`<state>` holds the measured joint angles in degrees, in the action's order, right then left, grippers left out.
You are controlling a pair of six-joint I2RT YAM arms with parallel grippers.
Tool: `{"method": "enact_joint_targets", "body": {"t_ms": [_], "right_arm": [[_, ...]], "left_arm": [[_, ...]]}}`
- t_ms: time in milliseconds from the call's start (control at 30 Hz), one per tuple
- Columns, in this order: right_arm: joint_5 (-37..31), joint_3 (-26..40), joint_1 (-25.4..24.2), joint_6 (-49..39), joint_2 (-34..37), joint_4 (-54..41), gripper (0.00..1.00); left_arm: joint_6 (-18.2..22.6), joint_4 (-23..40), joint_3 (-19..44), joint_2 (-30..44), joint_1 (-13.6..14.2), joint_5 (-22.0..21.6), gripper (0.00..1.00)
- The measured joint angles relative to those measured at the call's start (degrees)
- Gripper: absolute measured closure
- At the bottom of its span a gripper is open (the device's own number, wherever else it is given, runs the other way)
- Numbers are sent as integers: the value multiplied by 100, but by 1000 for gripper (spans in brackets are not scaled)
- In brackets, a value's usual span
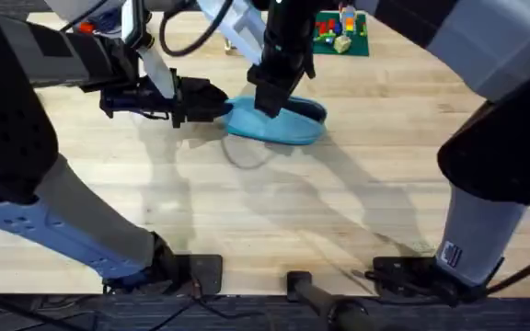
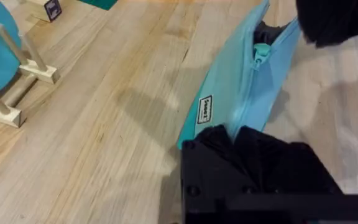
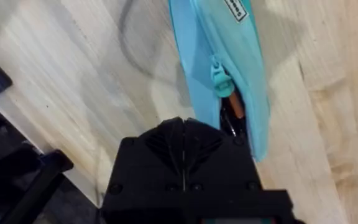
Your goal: Unzip the bag, pick up the pens from the table one at a time and place them inside, then zip the bag closed.
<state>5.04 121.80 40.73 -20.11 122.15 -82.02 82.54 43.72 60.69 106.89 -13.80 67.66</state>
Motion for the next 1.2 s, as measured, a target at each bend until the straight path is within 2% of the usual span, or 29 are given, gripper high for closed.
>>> {"method": "enact_joint_targets", "body": {"t_ms": [200, 400, 733, 1000, 1200], "right_arm": [[-119, 418, -2, 40, -9, -155, 969], [-251, 448, -87, 62, -144, -397, 969], [-268, 420, -557, 159, -551, -416, 970], [-160, -369, -1126, 171, -1583, -131, 969], [-157, -1103, -1398, 171, -2041, 93, 969]], "left_arm": [[-2, 0, 0, 0, 0, 0, 962], [0, 0, 0, 0, 0, 0, 962], [0, 0, 0, 0, 0, 0, 962], [0, 0, 0, 0, 0, 0, 961], [0, 0, 0, 0, 0, 0, 962]]}}
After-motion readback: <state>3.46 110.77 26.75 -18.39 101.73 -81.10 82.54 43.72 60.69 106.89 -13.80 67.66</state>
